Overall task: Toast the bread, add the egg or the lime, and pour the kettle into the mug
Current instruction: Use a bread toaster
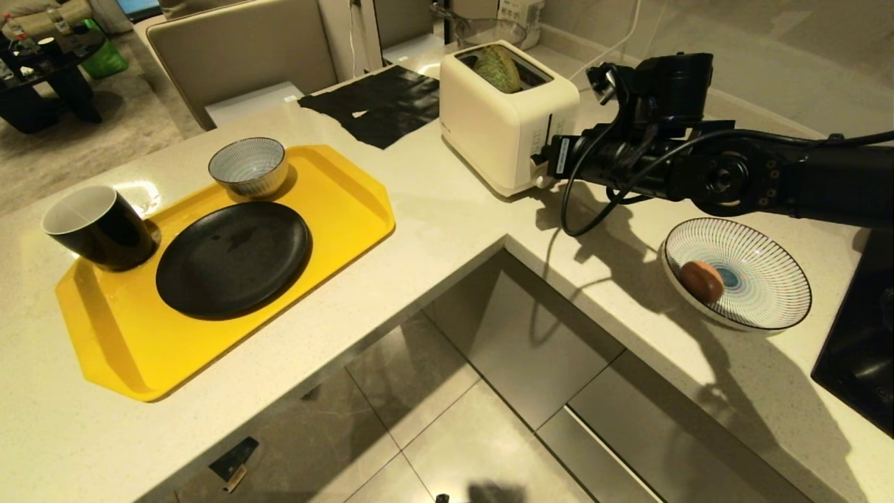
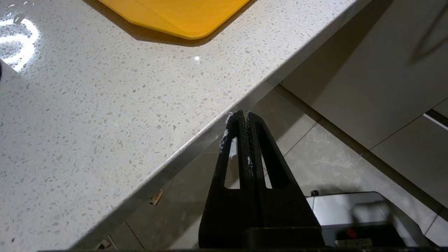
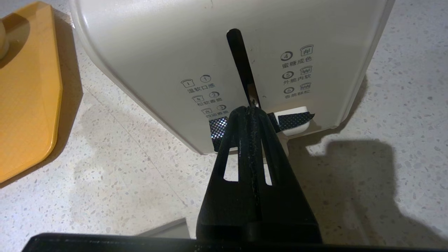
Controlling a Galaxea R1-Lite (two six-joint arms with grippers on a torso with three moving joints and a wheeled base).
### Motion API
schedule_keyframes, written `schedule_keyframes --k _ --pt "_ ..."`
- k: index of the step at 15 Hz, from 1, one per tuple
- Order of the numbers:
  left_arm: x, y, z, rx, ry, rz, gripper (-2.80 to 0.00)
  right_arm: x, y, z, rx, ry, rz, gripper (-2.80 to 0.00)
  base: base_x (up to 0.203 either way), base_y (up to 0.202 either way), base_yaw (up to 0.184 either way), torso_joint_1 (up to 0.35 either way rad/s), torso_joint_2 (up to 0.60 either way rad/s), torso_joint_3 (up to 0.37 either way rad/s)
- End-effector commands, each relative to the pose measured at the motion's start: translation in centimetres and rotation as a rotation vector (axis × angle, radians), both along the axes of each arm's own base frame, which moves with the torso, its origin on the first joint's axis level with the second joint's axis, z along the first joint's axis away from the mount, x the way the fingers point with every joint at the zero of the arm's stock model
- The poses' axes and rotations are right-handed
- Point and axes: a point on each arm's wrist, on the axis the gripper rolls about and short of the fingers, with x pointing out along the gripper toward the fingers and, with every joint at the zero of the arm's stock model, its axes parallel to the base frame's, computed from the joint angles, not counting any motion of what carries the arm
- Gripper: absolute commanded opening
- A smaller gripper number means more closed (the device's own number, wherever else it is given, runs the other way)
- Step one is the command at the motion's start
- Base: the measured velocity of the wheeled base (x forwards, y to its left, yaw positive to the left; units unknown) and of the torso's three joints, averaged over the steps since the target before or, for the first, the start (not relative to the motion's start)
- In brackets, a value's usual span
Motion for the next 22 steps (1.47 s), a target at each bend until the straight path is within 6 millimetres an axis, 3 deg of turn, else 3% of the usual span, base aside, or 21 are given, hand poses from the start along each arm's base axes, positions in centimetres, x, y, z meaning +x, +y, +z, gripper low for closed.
schedule_keyframes --k 1,16,20,22 --pt "0.0 0.0 0.0 0.0 0.001 0.0 -2.8 0.0 0.2 -0.1 0.002 -0.001 0.004 -2.8 0.0 0.0 0.0 0.0 0.0 0.0" --pt "0.0 0.0 0.0 0.0 0.001 0.0 -2.8 -0.3 0.3 0.3 0.005 -0.01 0.009 -2.8 0.0 0.0 0.0 0.0 0.0 0.0" --pt "0.0 0.0 0.0 0.0 0.001 0.001 -2.8 -0.8 0.1 1.2 0.012 -0.032 0.009 -2.8 0.0 0.0 0.0 0.0 0.0 0.0" --pt "0.0 0.0 0.0 0.0 0.001 0.0 -2.8 -1.6 -0.4 2.7 0.027 -0.073 -0.023 -2.8 0.0 0.0 0.0 0.0 0.0 0.0"
